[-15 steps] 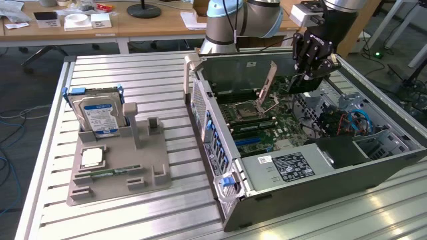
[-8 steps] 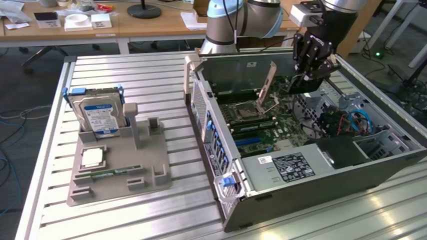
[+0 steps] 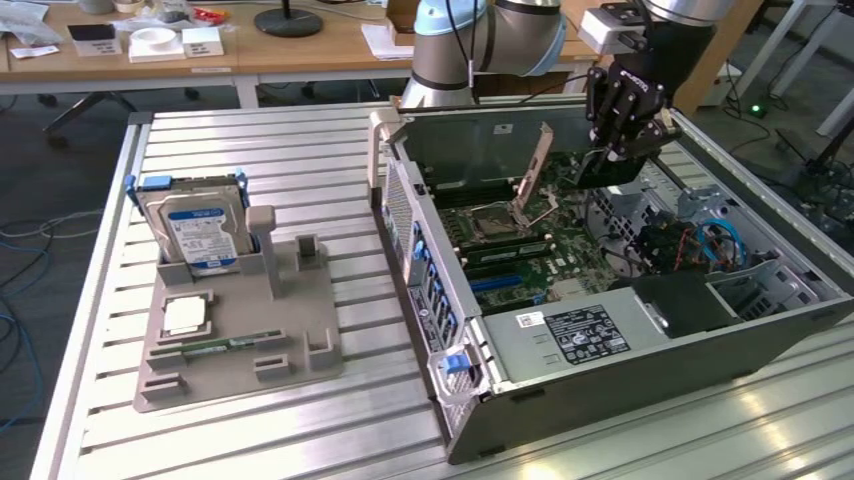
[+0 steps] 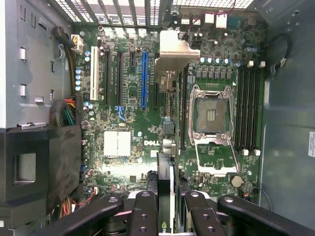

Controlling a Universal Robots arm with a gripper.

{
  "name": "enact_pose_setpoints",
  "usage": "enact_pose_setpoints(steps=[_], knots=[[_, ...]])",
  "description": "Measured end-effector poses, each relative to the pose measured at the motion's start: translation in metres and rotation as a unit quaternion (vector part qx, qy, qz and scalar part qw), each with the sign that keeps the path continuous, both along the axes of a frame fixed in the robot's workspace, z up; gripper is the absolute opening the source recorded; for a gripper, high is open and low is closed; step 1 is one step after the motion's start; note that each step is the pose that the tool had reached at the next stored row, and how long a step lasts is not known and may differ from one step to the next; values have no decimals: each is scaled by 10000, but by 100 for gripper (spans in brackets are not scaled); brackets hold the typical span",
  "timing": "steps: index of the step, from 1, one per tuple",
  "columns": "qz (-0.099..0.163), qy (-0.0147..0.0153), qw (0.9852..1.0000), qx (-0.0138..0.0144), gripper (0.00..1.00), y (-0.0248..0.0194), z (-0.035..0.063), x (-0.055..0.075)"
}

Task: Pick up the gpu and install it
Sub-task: 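Insert the gpu into the slot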

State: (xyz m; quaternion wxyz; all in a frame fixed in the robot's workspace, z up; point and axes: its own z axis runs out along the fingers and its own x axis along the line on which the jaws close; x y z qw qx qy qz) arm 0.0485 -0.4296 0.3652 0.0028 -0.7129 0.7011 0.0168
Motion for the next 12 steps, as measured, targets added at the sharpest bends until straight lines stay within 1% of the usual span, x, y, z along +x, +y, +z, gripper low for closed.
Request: enact_pose_setpoints(steps=[2,7,12], knots=[[0,0,10000,1,26,-3,-1,0],[-1,0,10000,2,26,-49,-4,-5],[-22,0,10000,2,26,-76,-20,-38]])
